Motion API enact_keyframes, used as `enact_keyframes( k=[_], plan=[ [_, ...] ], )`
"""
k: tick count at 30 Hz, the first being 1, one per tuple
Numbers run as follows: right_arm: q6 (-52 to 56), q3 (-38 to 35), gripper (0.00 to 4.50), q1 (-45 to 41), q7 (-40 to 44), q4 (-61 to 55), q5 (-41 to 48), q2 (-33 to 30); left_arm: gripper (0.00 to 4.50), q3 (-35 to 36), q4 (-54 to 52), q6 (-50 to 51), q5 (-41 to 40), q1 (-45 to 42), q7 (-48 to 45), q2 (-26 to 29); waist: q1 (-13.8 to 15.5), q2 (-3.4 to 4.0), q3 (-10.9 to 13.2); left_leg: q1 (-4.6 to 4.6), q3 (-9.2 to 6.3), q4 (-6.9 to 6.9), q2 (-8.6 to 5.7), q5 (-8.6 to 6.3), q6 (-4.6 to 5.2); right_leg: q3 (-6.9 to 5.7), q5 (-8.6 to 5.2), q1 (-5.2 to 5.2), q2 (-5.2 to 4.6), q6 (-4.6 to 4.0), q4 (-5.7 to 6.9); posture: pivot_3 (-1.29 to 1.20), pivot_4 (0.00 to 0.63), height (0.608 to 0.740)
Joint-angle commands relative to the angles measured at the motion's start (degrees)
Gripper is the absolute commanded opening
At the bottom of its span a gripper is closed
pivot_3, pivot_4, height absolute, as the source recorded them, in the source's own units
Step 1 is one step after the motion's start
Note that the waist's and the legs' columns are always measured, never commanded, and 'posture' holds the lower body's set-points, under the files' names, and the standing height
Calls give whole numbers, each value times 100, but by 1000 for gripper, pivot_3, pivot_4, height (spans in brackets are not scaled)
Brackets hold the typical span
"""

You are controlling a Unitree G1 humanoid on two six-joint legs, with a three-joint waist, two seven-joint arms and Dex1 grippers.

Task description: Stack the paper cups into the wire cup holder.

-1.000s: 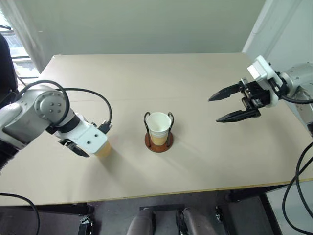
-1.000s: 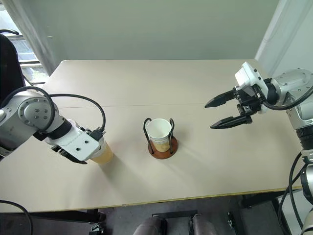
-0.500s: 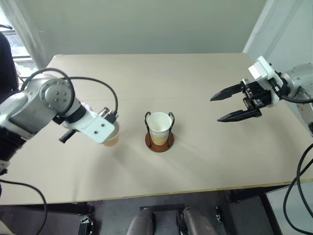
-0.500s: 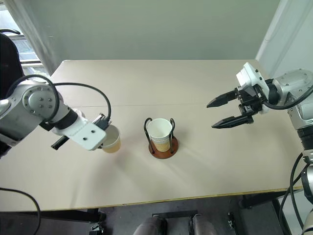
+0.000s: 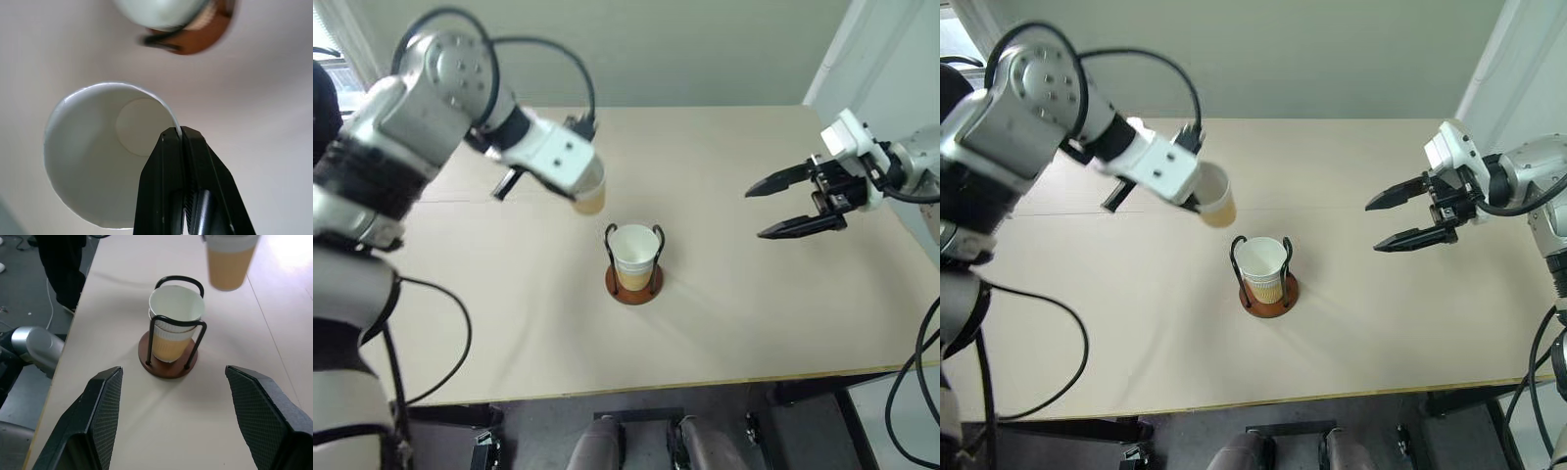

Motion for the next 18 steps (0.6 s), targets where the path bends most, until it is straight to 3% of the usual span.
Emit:
enact_keyframes(
  k=[1, 6, 12, 18],
  plan=[
    [-39, -31, 3381, -181, 21, -39, 1, -208, 24, 162, 619, -214, -45, -515, -164, -353, 0, 0, 0, -1, 1, -2, 0, 0, 1, 0, 0, 0, 0, 1, -2, 0, 150, 740],
    [-13, 108, 3381, -229, 21, -33, 31, -412, 24, 80, 1104, -382, -267, -928, -164, -730, 1, 0, 1, -4, 2, -16, 4, -1, 1, 1, 4, -1, 0, 10, -18, 0, 150, 740],
    [-49, 330, 3381, -225, 21, -51, 126, -637, 24, -667, 234, 466, -1685, -1106, -164, -273, -2, 1, 1, -7, 11, -40, 9, 3, 2, 3, 10, -1, 5, 19, -51, 0, 150, 740],
    [-149, 511, 3381, -286, 21, 55, 157, -726, 24, -1158, -223, 977, -2442, -1426, -164, -4, 13, 2, 1, -20, 9, -33, 13, 8, 7, 4, 18, -1, 8, 32, -75, 0, 150, 740]
  ],
)
